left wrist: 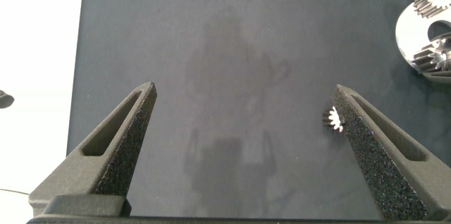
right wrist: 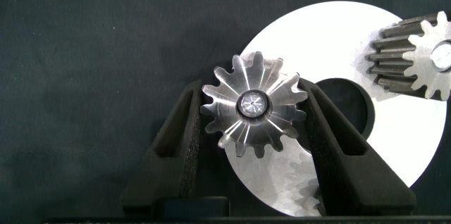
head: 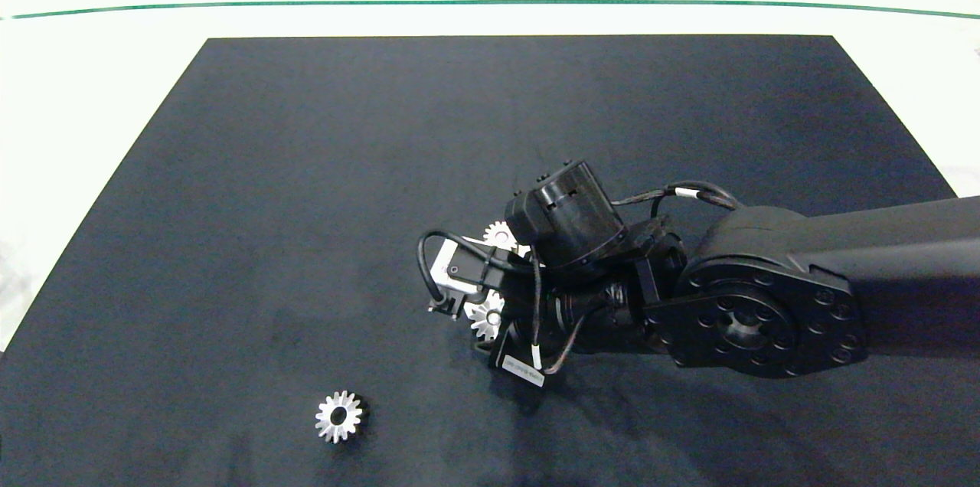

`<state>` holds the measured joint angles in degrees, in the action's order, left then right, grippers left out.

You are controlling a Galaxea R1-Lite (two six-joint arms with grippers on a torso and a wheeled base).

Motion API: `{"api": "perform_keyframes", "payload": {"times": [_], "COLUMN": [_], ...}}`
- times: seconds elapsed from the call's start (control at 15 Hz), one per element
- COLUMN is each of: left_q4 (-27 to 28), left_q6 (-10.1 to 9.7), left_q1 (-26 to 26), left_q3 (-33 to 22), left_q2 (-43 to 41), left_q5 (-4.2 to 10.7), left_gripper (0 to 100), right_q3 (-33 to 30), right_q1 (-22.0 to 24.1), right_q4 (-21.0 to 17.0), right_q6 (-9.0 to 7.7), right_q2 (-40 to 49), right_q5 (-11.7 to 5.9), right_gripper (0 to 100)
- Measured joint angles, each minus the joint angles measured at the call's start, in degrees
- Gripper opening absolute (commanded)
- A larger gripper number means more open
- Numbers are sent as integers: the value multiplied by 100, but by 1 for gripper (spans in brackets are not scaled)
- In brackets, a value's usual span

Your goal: Remove an incorrectly installed larger gear and replace it with the correct smaller gear

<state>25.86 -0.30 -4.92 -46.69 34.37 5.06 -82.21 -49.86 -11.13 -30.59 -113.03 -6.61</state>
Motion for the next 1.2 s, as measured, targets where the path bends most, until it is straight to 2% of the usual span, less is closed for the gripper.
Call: {"api": "perform_keyframes", "payload": {"times": [0.27, 0.47, 0.87, 1.07, 1.2], "left_q4": [0, 2, 11, 43, 99], "left_q6": [0, 0, -2, -2, -2], "left_q1": [0, 0, 0, 0, 0], "left_q3": [4, 24, 44, 41, 41], "left_q2": [-11, -17, -17, -24, -44], "left_q5": [0, 0, 0, 0, 0], "left_gripper": [100, 100, 100, 100, 100], "right_q3": [-11, -83, -233, -243, -166], "right_q1": [6, 9, 0, 2, 0], "right_q4": [-16, -6, 2, -13, -27], "right_q6": [13, 104, 116, 165, 272], "right_q2": [35, 41, 132, 280, 451], "right_q5": [-2, -4, 5, 0, -22], "right_gripper": [28, 28, 28, 28, 28]}}
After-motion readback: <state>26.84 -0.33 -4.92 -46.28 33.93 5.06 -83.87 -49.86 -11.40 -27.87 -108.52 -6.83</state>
